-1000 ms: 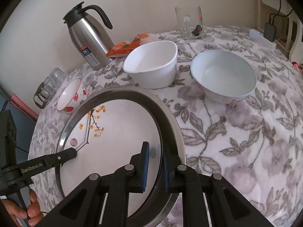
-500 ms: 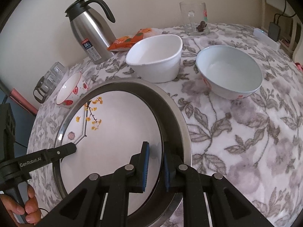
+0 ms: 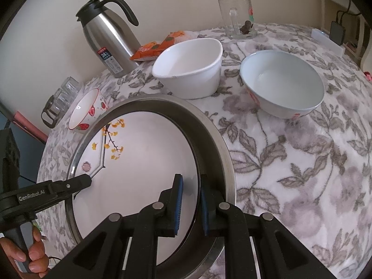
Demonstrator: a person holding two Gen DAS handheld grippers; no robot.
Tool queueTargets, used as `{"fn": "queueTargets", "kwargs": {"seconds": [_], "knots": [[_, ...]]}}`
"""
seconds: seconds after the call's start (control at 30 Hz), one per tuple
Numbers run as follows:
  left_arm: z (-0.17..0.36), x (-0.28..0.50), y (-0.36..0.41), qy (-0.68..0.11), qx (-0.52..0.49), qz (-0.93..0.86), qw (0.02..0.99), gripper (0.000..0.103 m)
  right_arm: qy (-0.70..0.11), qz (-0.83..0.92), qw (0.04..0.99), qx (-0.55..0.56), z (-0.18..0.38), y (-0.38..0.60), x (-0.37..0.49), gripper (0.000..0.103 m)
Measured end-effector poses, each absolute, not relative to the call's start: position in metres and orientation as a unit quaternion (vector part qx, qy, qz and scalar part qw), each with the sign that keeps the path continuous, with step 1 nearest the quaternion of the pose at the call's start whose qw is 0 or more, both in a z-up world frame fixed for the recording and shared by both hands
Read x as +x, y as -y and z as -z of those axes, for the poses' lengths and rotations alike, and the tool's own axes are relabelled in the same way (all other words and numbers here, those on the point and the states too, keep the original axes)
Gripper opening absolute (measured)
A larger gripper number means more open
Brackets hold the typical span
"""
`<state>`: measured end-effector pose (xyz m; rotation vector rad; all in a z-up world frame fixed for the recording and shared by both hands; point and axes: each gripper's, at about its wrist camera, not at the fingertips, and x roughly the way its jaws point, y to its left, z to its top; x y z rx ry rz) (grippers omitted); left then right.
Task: Organize plates and bowls
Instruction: 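Lower the yellow-blossom plate into the steel basin with both grippers, then open both grippers to release the plate inside the basin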
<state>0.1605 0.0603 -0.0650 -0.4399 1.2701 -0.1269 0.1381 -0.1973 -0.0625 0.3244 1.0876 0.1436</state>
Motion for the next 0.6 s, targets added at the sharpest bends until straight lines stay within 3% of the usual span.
{"fn": "queueTargets", "kwargs": {"seconds": [0.37,0.6], "knots": [[0.033,0.155,-0.062,-0.543,-0.188,0.058,0.816,0.037,-0.507,-0.066,0.845,0.160,0.059,0.201,0.138,0.016],[0.021,0.150,-0.061,-0.527,-0.169,0.050,0.832,0.038,-0.490,-0.056,0.855,0.160,0.044,0.207,0.137,0.016]]}}
